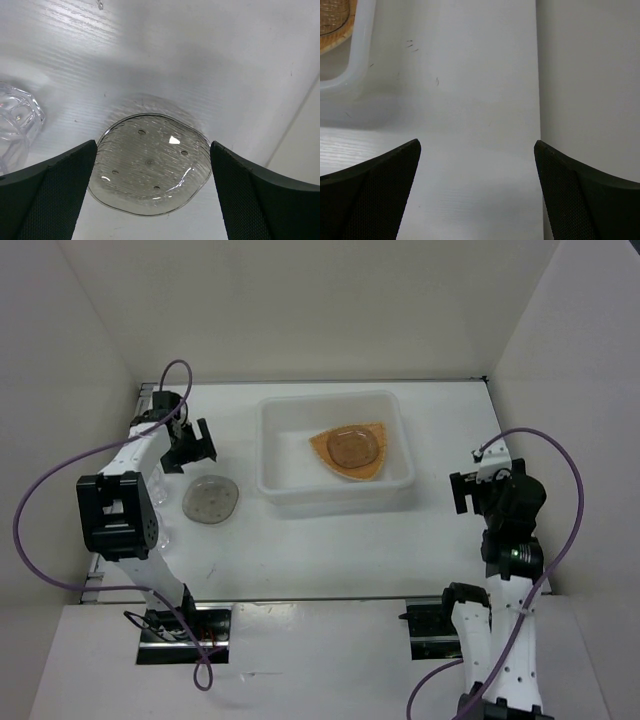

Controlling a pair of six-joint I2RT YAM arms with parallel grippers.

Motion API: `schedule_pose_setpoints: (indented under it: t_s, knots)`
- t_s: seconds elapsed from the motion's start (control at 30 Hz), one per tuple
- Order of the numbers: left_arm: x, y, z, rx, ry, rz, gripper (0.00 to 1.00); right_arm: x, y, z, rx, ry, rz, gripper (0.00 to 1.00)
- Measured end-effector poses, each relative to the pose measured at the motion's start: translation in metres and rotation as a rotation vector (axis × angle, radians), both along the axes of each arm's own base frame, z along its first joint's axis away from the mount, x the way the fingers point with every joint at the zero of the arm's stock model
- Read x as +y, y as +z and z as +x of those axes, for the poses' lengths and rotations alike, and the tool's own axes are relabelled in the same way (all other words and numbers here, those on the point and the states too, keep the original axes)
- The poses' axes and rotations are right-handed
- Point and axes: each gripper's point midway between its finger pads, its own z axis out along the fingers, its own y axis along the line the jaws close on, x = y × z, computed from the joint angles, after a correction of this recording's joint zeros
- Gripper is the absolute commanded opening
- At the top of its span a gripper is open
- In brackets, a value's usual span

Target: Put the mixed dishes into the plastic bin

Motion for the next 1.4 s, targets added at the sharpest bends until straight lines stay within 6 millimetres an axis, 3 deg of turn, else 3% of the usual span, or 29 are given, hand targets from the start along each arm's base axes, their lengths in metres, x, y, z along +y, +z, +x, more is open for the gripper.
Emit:
schedule_pose_setpoints:
  t_s: [0.27, 0.5, 0.8, 1.0, 1.13, 1.3, 1.4]
  knots:
    - [0.007, -0.02, -0.011, 0.07, 0.02, 0.08, 1.0, -0.002, 0.019, -0.037, -0.183, -0.039, -0.086, 0.98]
    - [0.01, -0.05, -0.019, 0.158, 0.024, 0.091, 0.97, -0.005, 0.012, -0.038, -0.169, -0.052, -0.098, 0.98]
    - [-0.008, -0.071, -0.025, 0.198, -0.039, -0.001, 0.83, -0.007, 0.007, -0.037, -0.152, -0.063, -0.098, 0.98]
    - [-0.017, -0.072, -0.024, 0.191, -0.063, -0.054, 0.76, -0.008, 0.006, -0.037, -0.149, -0.064, -0.098, 0.98]
    - [-0.026, -0.071, -0.024, 0.18, -0.08, -0.1, 0.59, -0.008, 0.004, -0.036, -0.142, -0.063, -0.097, 0.98]
    - [-0.037, -0.074, -0.03, 0.188, -0.107, -0.16, 0.25, -0.007, 0.003, -0.035, -0.136, -0.059, -0.095, 0.98]
    - [-0.042, -0.074, -0.034, 0.194, -0.127, -0.186, 0.17, -0.007, 0.003, -0.035, -0.136, -0.06, -0.096, 0.98]
